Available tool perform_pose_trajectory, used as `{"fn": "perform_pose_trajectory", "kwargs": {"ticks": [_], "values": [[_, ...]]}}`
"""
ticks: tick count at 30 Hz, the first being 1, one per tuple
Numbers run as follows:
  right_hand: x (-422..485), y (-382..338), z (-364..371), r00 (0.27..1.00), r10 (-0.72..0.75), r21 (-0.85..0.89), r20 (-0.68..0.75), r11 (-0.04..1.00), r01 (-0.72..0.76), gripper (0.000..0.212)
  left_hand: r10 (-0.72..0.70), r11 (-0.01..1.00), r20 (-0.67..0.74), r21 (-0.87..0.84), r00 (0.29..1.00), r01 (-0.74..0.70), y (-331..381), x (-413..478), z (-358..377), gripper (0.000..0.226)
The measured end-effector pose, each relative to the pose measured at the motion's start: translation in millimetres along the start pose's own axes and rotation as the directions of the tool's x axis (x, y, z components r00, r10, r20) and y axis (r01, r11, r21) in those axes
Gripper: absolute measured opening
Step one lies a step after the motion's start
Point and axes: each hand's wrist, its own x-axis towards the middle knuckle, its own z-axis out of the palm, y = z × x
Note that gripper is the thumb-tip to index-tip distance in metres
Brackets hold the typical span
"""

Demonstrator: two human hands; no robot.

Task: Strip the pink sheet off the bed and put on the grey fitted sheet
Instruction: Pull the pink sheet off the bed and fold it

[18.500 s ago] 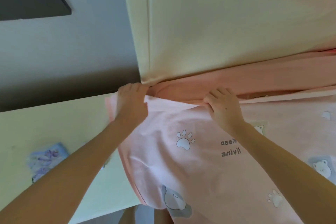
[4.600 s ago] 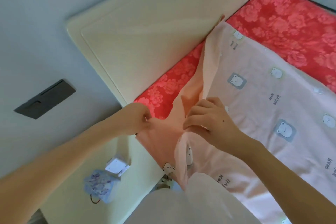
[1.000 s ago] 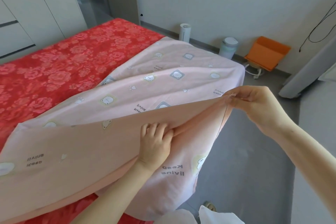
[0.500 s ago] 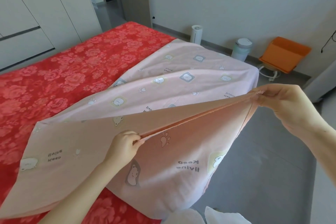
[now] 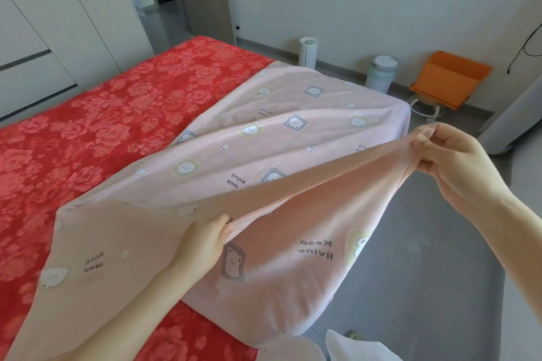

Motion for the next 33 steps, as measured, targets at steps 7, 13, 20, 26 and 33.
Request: {"fn": "perform_pose_trajectory", "kwargs": {"ticks": [7,13,20,26,33], "values": [[43,39,-20,0.917,0.178,-0.219,-0.358,0.938,-0.268,0.024,-0.177,0.85,0.043,-0.496,0.983,0.175,16,10,5,0.038],[35,87,-39,0.83,0.365,-0.207,-0.422,0.853,-0.48,0.017,0.039,0.82,0.165,-0.569,0.985,0.062,35,17,-35,0.036],[18,98,-27,0.905,0.148,-0.805,-0.398,0.416,-0.422,0.02,0.14,0.832,0.284,-0.552,0.948,0.042,44,24,-41,0.046],[2,95,22,0.987,0.162,-0.998,-0.013,0.06,-0.022,0.039,0.192,0.817,0.369,-0.573,0.909,0.06,50,19,-56,0.034],[-40,43,124,0.646,0.332,-0.483,0.687,0.873,0.065,0.022,0.28,0.796,0.45,-0.603,0.848,0.057,69,9,-74,0.02]]}}
